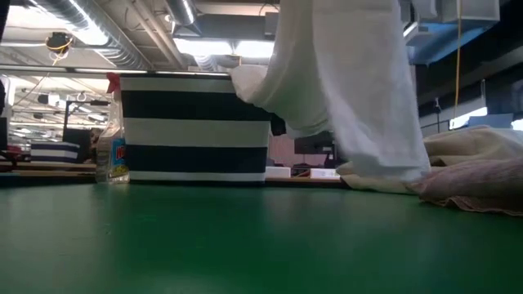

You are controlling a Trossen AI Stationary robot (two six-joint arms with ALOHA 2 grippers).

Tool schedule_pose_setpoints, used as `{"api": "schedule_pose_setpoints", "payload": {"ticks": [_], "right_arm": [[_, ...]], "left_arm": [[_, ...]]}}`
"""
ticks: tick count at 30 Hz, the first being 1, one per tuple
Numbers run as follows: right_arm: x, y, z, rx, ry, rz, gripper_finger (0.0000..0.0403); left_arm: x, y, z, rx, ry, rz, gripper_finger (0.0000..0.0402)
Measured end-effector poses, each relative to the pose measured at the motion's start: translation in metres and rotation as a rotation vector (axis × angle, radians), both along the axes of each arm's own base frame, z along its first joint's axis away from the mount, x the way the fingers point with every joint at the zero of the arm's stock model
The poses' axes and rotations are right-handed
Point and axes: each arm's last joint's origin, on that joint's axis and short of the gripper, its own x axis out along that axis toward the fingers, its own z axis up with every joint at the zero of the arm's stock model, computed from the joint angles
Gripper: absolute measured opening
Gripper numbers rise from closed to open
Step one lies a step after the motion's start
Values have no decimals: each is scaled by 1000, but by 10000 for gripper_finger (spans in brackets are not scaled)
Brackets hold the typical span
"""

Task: Fold laundry
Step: Remove the white polo shirt from the blue laundry bin

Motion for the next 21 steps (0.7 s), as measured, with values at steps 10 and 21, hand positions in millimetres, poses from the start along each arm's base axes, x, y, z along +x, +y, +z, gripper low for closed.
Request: {"api": "schedule_pose_setpoints", "payload": {"ticks": [10,21], "right_arm": [[4,1,-5,-22,48,-4,5],[2,0,-30,48,334,3,5]], "left_arm": [[-8,0,19,56,-9,-11,8],[-118,-16,143,149,-48,50,2]]}}
